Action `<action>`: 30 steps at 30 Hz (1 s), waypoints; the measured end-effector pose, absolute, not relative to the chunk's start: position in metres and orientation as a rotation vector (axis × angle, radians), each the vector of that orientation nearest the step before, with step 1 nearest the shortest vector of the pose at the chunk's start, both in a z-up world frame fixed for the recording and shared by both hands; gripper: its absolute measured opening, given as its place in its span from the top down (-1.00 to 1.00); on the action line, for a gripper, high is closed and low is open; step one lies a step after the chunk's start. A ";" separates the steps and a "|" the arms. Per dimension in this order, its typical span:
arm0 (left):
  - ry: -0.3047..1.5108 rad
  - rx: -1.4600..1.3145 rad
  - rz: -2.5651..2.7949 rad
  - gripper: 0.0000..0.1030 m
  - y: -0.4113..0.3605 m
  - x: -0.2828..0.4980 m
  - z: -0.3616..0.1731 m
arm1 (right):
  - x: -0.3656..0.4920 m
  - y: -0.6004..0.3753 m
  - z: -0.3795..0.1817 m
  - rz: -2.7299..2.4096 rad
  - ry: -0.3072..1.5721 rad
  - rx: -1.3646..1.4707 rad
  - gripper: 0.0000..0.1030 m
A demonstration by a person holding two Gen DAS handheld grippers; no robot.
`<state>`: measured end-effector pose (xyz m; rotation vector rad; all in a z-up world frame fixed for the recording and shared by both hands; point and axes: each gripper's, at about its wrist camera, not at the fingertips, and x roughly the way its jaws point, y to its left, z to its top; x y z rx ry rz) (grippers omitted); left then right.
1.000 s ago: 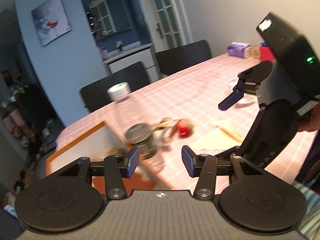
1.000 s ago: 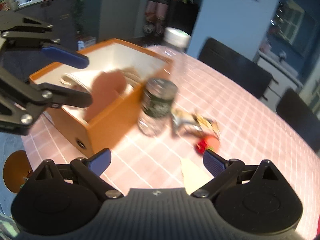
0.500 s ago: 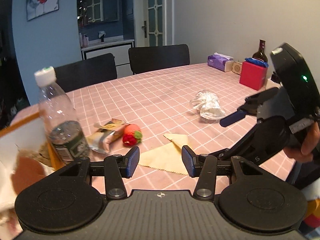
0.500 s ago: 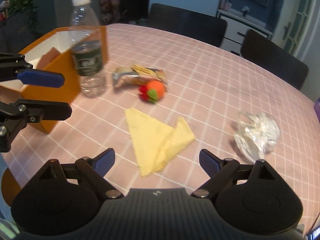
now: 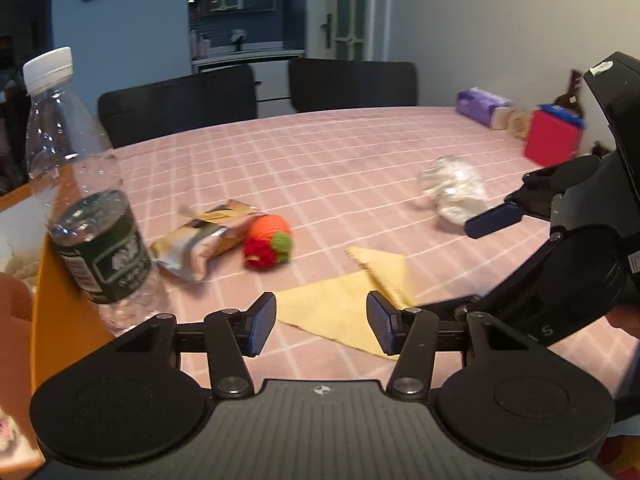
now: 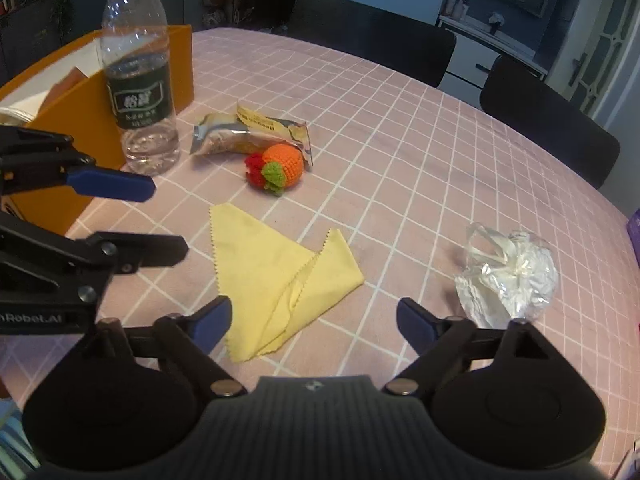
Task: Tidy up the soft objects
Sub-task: 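Move the right tool to the yellow cloth and close on its middle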
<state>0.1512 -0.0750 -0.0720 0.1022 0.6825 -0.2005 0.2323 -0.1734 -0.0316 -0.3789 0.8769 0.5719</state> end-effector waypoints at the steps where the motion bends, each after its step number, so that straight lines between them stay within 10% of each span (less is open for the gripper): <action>1: 0.685 0.110 -0.188 -0.18 -0.073 0.153 -0.072 | 0.237 -0.173 -0.035 0.587 0.886 -0.360 -0.82; 22: 0.747 0.102 -0.171 -0.20 -0.062 0.178 -0.083 | 0.264 -0.147 -0.081 0.669 0.962 -0.311 -0.92; 30: 0.763 0.095 -0.179 -0.20 -0.063 0.185 -0.092 | 0.262 -0.152 -0.075 0.662 0.895 -0.295 0.02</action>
